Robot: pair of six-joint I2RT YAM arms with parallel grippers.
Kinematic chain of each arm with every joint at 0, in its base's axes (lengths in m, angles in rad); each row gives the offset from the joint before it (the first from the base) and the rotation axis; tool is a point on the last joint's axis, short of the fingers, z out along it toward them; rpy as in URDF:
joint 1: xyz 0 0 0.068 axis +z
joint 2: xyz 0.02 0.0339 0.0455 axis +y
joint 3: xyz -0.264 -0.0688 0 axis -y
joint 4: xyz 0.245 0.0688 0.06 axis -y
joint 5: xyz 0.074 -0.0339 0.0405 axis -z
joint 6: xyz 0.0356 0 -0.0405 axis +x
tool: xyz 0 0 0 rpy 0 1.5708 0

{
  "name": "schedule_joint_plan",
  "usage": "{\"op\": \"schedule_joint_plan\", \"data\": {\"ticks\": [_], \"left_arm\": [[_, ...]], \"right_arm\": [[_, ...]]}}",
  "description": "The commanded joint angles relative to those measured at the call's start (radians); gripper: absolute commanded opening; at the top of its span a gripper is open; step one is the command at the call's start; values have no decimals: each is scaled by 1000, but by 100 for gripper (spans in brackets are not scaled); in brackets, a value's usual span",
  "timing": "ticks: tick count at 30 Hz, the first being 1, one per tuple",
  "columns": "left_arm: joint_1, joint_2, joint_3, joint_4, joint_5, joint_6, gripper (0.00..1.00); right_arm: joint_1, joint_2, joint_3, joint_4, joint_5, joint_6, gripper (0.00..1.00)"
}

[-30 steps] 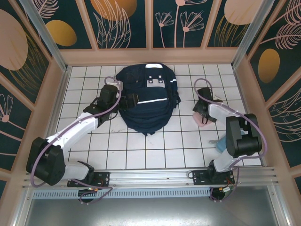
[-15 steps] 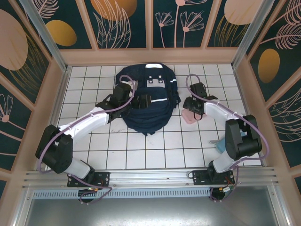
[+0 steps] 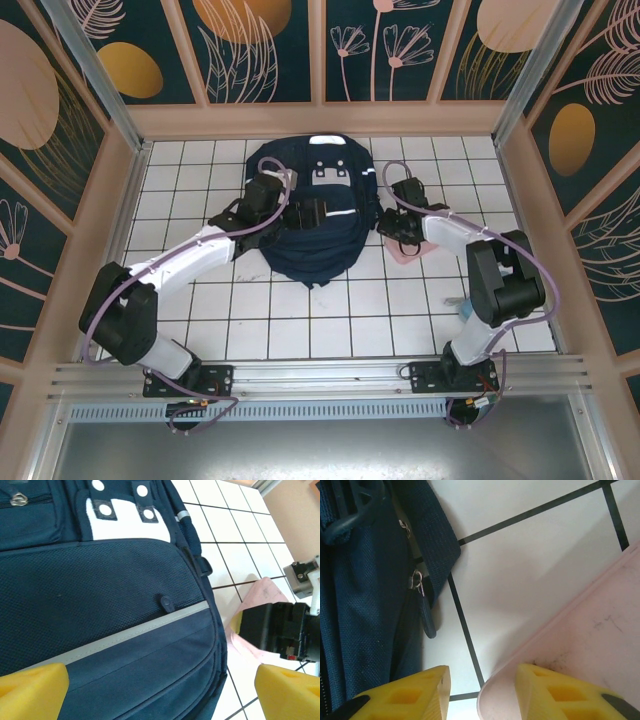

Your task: Pack the student bag

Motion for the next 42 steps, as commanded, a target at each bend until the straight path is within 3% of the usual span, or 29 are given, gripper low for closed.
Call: {"op": "schedule_joint_plan", "data": {"ticks": [1,7,12,17,23,25,29,35,37,42], "left_arm": [[-11,25,41,26,42,-22,95],[-38,85,91,49,97,-51,94],[-93,157,165,59,127,-95,90],[-181,265,236,97,175,-126,89],[-253,435,389,58,200,-165,82],[-269,492,445,30,194,-173,78],[-280,588,528,-7,176,-205,71],[-288,675,583,-39,168,-211,60],[-287,693,587,-41,154,-193,59],[-285,730,588,-66,98,-179,59]], "right_arm": [[31,-48,-127,-91,5,48,42],[20,-245,-201,-101,-52,61,49],[-74,-393,-177,-120,24,89,69],[-296,-393,-241,-103,63,83,71],[-383,-313,-265,-26,-8,37,74],[-388,-265,-253,-2,-39,10,73],[-385,-192,-237,41,-102,-33,57],[-381,-183,-268,86,-193,-82,47],[-381,-153,-258,95,-276,-131,45],[-380,-116,-233,113,-299,-143,43]]}}
